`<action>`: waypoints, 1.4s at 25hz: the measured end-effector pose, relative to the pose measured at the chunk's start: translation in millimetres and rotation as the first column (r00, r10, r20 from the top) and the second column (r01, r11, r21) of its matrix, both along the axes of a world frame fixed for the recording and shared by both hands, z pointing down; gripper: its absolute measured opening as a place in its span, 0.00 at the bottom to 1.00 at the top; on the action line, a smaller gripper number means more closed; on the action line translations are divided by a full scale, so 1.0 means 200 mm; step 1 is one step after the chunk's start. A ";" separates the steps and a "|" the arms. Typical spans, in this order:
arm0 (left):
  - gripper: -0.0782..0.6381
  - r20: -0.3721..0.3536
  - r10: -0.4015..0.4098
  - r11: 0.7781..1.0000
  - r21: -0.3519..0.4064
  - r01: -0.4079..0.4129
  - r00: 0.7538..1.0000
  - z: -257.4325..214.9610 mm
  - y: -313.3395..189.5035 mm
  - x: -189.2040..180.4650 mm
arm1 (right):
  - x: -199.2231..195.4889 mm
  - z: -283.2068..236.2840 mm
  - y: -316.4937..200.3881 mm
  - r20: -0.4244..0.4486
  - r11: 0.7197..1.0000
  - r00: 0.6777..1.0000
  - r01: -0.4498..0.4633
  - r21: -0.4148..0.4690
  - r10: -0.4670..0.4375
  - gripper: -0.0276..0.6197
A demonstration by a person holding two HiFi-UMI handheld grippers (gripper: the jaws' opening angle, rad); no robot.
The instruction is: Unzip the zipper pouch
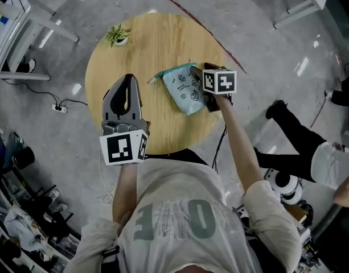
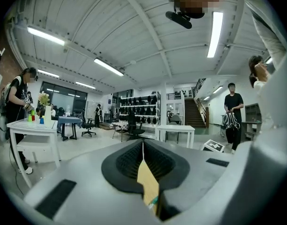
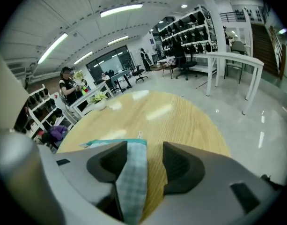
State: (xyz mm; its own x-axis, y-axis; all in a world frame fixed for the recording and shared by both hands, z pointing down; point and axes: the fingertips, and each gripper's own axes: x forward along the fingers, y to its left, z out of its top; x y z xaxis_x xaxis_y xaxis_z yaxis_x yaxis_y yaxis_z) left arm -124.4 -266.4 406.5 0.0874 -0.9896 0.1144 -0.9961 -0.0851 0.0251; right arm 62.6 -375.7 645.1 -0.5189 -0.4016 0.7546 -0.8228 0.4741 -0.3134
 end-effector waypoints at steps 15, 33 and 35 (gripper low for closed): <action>0.15 -0.015 0.012 1.000 -0.015 -0.012 1.000 0.06 -0.08 0.02 | -0.06 0.05 0.06 0.084 0.995 0.996 -0.023 -0.094 0.031 0.16; 0.15 0.000 -0.006 0.996 0.094 0.006 1.000 -0.16 0.06 0.02 | 0.01 -0.53 0.00 -0.009 0.948 1.000 -0.010 0.318 0.014 0.09; 0.15 0.004 -0.011 0.993 0.121 0.011 1.000 -0.22 0.09 0.01 | 0.02 -0.63 0.00 -0.022 0.922 1.000 -0.003 0.386 0.013 0.09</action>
